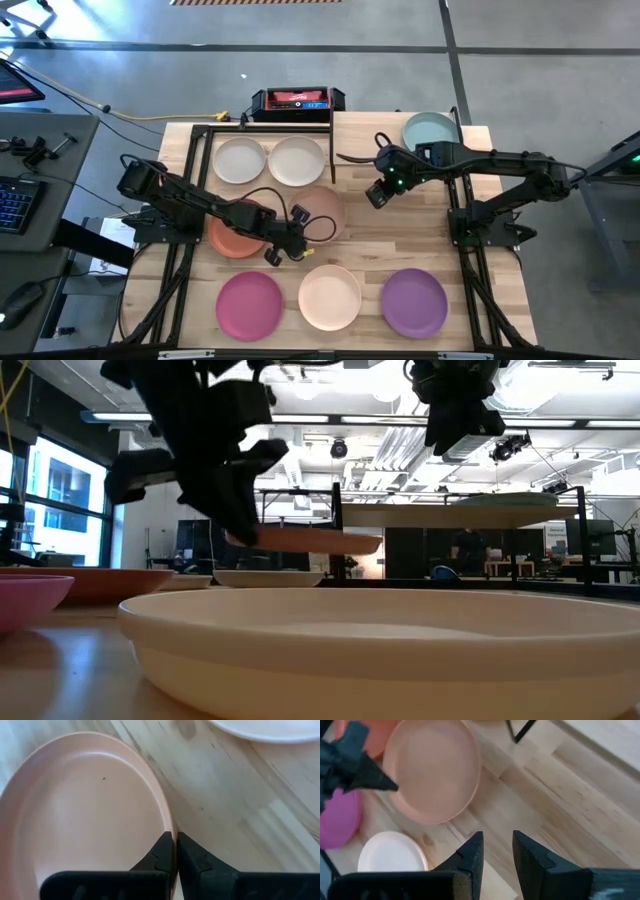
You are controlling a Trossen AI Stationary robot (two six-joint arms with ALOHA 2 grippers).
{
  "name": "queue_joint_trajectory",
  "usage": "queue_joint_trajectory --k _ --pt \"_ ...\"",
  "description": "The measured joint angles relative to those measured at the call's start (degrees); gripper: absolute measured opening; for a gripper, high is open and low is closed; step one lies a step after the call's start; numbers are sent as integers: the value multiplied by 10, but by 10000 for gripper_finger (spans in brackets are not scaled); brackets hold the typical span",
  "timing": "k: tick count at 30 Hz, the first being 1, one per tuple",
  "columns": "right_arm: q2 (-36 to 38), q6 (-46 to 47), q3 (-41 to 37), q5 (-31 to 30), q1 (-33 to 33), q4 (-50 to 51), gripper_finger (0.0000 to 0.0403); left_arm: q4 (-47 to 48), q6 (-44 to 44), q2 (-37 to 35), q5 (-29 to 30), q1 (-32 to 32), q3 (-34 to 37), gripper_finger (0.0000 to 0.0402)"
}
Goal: Place and stack plates onto a shelf
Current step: Stack the brown plate on top of the blue plate on the shelf
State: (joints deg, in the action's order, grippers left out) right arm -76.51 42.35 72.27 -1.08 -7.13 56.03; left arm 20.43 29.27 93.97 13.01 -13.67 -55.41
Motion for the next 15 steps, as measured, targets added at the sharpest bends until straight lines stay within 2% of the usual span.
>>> queue_joint_trajectory --k 15 --pt "0 28 0 -1 0 -24 83 26 95 0 76 -8 -102 1"
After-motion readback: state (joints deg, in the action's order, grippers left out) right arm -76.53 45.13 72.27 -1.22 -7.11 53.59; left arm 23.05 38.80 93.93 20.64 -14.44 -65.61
